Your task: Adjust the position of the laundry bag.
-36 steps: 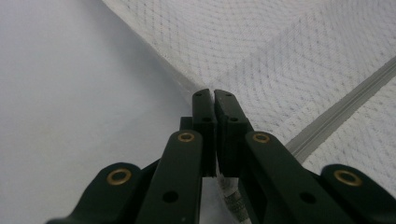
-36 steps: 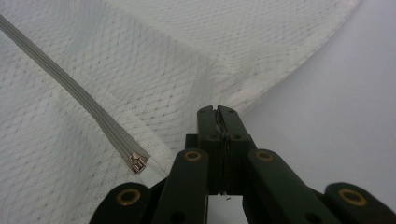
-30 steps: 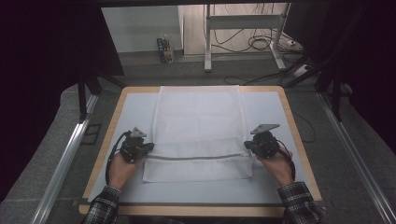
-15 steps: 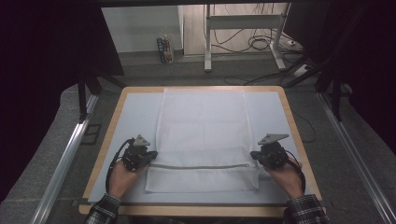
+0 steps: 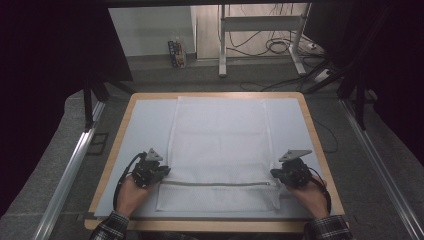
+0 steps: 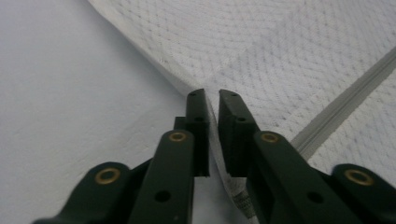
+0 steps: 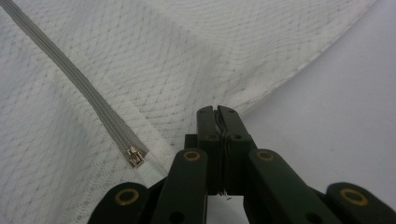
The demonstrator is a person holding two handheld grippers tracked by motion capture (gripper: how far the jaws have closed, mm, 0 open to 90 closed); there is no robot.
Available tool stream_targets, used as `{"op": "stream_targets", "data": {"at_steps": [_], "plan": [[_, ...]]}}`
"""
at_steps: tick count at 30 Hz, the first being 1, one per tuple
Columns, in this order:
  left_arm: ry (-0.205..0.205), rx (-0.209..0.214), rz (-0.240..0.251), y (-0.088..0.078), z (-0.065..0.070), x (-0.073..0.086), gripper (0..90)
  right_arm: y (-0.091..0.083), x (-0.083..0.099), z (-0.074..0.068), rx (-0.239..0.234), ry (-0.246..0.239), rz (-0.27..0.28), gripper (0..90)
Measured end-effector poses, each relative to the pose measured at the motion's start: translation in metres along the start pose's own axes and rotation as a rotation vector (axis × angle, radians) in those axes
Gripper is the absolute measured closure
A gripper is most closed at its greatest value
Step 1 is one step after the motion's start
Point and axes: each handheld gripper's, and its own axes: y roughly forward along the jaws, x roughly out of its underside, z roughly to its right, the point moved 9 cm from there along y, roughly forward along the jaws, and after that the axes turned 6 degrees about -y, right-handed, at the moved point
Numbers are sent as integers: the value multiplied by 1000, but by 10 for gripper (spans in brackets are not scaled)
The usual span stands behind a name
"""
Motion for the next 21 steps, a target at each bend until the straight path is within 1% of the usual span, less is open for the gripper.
{"op": "stream_targets", "data": {"at_steps": [2, 3, 4, 5, 6, 7, 8, 9, 10, 11, 12, 13, 15, 16, 17, 18, 20, 21], "plan": [[-7, 2, 15, -1, 0, -2, 710, 0, 0, 0, 3, -9, 4, 838], [-7, 2, 15, -1, 0, -2, 672, 0, 0, 0, -1, 4, 6, 806], [-9, 1, 27, -2, -1, -2, 625, 0, 0, -1, -4, 13, 12, 763], [-10, -8, 38, -4, -1, -2, 577, -1, 0, 0, -7, 11, 19, 714], [-10, -8, 38, -4, -1, -2, 546, -1, 0, 0, -7, 11, 19, 714], [-11, -16, 48, -6, -1, 0, 503, -1, 1, 0, 3, 1, 22, 636], [-14, -16, 54, -7, -1, 1, 465, -2, 0, 0, 10, -4, 28, 602], [-19, -16, 63, -8, 0, 2, 432, -3, 0, -1, 10, -7, 34, 574], [-19, -16, 63, -8, 0, 2, 380, -3, 0, -1, 10, -7, 34, 574], [-31, -2, 79, -10, 2, 3, 335, -5, -1, -2, 14, -11, 56, 480], [-30, 13, 82, -10, 3, 4, 312, -6, -1, -2, 15, -14, 60, 460], [-27, 17, 86, -11, 4, 5, 277, -6, -1, -3, 14, -17, 63, 428], [-22, 21, 87, -12, 6, 6, 231, -7, -1, -4, 14, -26, 74, 368], [-15, 28, 89, -12, 8, 6, 231, -7, -1, -4, 14, -26, 74, 368], [-9, 29, 83, -13, 11, 8, 171, -8, -1, -6, 15, -34, 81, 312], [-9, 29, 83, -13, 11, 8, 146, -8, -1, -7, 19, -38, 86, 287], [4, 29, 49, -14, 15, 13, 134, -9, -1, -8, 17, -49, 92, 240], [16, 32, 36, -14, 16, 15, 97, -9, -1, -9, 18, -51, 99, 214]]}}
